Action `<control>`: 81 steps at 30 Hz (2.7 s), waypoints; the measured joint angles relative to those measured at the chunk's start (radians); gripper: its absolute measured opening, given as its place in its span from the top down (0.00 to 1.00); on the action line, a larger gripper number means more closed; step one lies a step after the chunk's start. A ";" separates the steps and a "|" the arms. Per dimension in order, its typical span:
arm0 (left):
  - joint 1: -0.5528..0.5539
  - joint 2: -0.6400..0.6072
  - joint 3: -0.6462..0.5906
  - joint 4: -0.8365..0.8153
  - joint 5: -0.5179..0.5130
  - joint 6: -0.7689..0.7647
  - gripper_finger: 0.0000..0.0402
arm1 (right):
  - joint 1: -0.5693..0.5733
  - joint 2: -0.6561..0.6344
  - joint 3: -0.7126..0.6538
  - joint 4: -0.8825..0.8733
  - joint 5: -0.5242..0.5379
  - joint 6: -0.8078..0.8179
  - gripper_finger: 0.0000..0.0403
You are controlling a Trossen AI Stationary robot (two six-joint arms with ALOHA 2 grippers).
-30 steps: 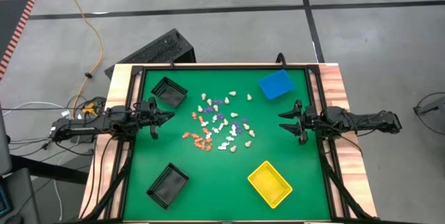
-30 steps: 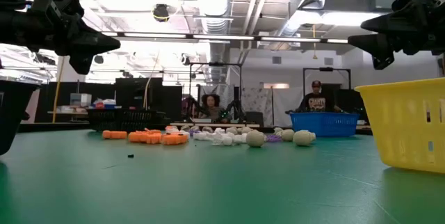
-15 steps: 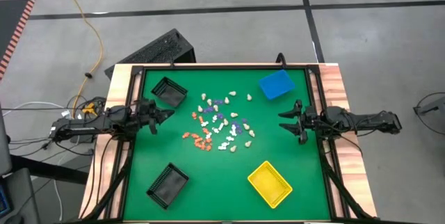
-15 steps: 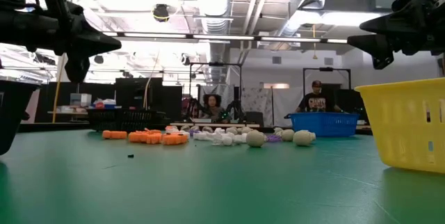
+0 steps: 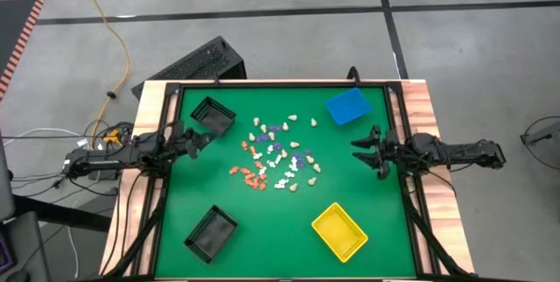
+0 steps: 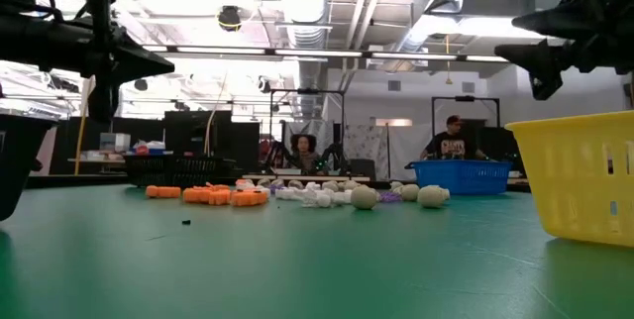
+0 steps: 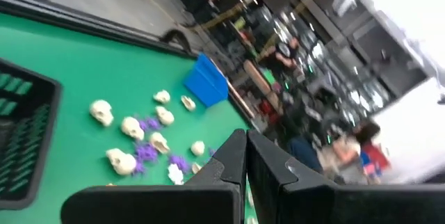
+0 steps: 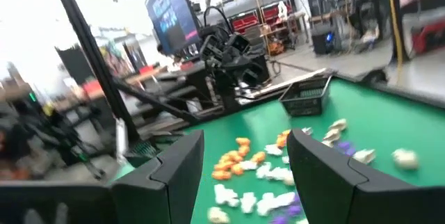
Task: Sort Halloween decoration
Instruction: Put the skull toy into the blue basket
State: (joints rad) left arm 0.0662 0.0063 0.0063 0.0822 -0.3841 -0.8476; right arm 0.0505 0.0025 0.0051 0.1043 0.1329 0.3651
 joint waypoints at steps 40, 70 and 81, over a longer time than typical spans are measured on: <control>0.000 0.013 0.091 0.384 -0.036 0.166 0.88 | -0.001 0.008 0.077 0.233 0.190 0.140 0.42; 0.002 0.599 0.953 -0.384 -0.031 0.478 0.57 | -0.457 1.309 1.236 -0.685 -0.125 -0.471 0.42; 0.002 0.596 0.953 -0.477 -0.048 0.487 0.57 | -0.552 1.630 1.252 -0.542 -0.222 -0.653 0.42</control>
State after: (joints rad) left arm 0.0685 0.6023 0.9592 -0.3948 -0.4320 -0.3607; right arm -0.5011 1.6326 1.2575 -0.4378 -0.0894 -0.2878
